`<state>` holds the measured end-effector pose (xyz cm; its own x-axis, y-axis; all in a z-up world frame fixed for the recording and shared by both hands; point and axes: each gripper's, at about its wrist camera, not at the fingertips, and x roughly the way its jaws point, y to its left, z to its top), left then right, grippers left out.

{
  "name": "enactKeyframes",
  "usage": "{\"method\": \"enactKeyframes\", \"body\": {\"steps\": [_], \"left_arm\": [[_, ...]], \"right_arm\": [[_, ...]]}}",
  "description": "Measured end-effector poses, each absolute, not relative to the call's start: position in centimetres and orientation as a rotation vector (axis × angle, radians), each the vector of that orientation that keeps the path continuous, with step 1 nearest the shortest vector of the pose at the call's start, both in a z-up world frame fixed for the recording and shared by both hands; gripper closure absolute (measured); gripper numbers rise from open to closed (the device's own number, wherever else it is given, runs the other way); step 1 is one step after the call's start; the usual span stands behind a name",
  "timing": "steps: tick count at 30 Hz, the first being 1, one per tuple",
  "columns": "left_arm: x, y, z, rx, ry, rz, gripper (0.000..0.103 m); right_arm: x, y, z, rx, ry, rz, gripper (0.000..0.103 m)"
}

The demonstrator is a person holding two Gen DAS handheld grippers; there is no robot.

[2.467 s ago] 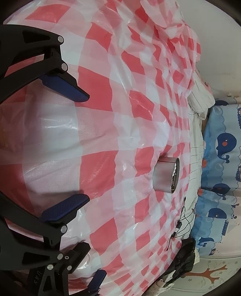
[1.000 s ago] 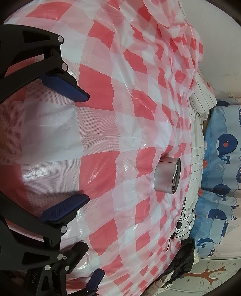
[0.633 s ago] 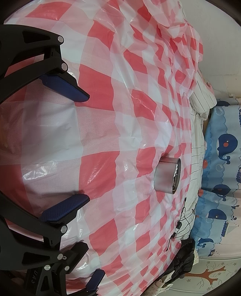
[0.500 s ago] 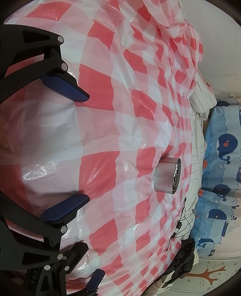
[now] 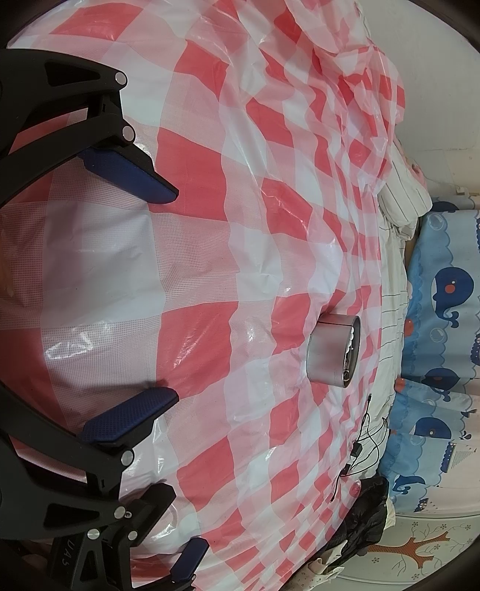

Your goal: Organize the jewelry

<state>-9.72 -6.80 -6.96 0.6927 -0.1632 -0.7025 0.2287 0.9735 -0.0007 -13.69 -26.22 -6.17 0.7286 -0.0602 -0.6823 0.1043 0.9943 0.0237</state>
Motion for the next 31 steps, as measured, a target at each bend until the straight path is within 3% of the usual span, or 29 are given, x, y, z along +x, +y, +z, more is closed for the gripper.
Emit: {"method": "enactKeyframes", "body": {"steps": [31], "left_arm": [[-10.06, -7.11, -7.26, 0.085, 0.767, -0.223, 0.007]], "right_arm": [[-13.67, -26.19, -6.11, 0.059, 0.749, -0.093, 0.007]]}}
